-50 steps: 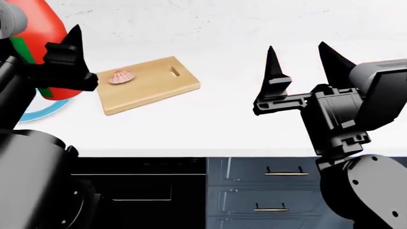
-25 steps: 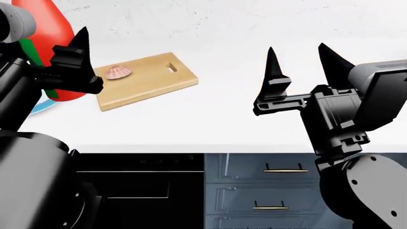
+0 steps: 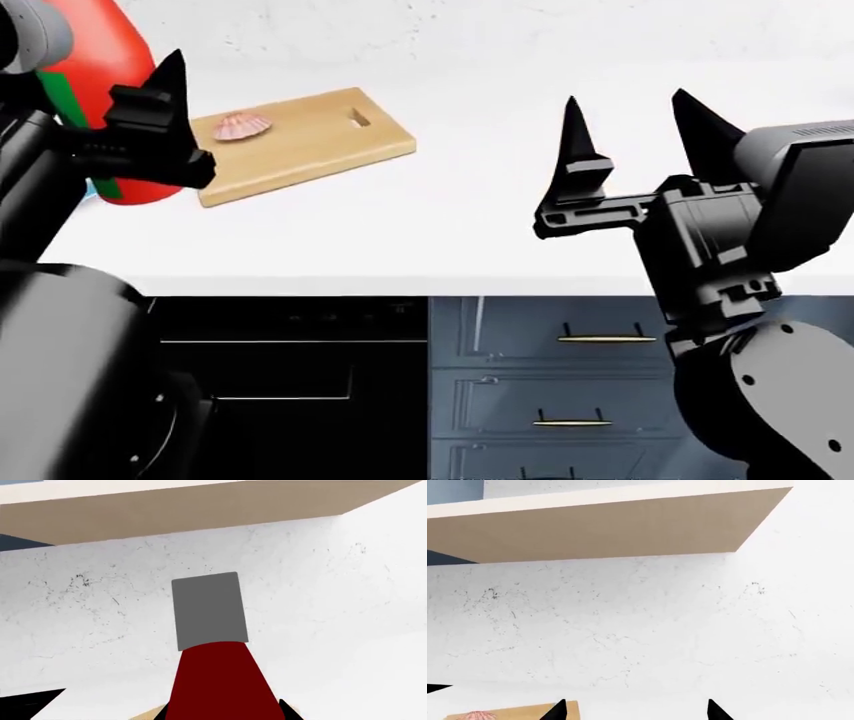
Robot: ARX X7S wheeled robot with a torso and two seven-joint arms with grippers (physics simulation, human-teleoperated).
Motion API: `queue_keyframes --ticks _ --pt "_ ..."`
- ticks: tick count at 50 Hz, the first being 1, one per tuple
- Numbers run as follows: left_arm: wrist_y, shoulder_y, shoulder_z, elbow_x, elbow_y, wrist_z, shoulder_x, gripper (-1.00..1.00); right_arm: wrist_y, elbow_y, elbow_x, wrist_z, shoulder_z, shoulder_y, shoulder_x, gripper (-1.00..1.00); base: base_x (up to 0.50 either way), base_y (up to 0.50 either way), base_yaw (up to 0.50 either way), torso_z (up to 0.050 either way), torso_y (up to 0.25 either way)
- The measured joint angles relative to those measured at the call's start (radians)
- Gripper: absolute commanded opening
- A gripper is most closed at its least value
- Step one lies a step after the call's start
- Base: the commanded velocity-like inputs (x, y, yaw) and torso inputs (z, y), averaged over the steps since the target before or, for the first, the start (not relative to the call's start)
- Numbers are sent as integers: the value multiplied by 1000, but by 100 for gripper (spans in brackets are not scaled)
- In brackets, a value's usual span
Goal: Pick the scallop from the plate and place it on the cutting board. Then pick the condiment bottle from the cabinet and place it next to the cutting board.
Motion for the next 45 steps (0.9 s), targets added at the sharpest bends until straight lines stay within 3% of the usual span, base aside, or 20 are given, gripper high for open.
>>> queue_keyframes --ticks 5,9,17,28,35,45 --pt "0 -28 12 -4 -30 -7 0 -100 85 -11 118 49 21 76 29 100 0 0 0 -18 2" --pt "0 -49 25 -78 -50 -77 0 -100 168 -7 243 91 37 175 63 100 0 0 0 0 0" --pt "-1 -77 31 -452 -82 -423 0 -100 293 10 429 162 50 333 116 100 0 0 0 0 0" --pt "-4 -85 42 -1008 -112 -939 0 -100 373 27 545 213 47 446 141 100 0 0 0 0 0" --pt "-4 -71 59 -1215 -119 -1131 -2 -100 395 32 573 225 43 478 148 100 0 0 0 0 0" --pt "52 -25 79 -1399 -161 -1306 -6 -100 406 34 583 227 35 494 151 100 0 0 0 0 0"
